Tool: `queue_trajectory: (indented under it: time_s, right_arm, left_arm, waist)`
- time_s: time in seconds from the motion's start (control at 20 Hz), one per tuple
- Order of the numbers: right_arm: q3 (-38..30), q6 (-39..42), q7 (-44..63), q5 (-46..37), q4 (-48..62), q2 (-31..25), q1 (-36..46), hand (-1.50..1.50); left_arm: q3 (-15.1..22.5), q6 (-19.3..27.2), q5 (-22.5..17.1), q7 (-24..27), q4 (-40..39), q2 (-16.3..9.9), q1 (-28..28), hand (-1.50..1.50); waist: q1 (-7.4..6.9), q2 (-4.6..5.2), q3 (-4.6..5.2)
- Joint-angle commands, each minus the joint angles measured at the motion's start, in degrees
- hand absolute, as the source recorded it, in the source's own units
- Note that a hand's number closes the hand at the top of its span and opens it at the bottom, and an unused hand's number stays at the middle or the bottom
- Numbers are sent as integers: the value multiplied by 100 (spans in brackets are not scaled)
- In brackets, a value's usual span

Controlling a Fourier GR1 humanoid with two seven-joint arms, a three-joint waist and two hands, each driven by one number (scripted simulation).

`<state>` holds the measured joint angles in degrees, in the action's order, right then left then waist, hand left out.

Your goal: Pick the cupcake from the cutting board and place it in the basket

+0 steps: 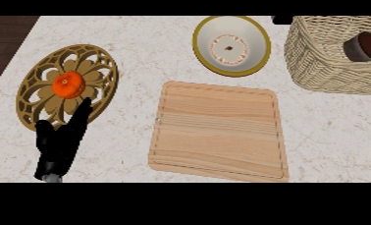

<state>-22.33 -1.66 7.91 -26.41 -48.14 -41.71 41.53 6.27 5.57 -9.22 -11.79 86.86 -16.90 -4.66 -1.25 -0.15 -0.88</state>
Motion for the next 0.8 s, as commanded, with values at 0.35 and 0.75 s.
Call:
queue_trajectory:
  time_s: [0.35,0.75]
  right_arm:
    - [-756,-127,-600,506,755,-529,285,-150]
    - [-1376,115,-741,824,1429,-1415,48,-150]
  left_arm:
    - [4,-66,4,-288,-484,75,-353,0]
    - [-66,-50,63,-280,-412,65,-356,0]
  waist:
    - [62,47,82]
    - [88,59,77]
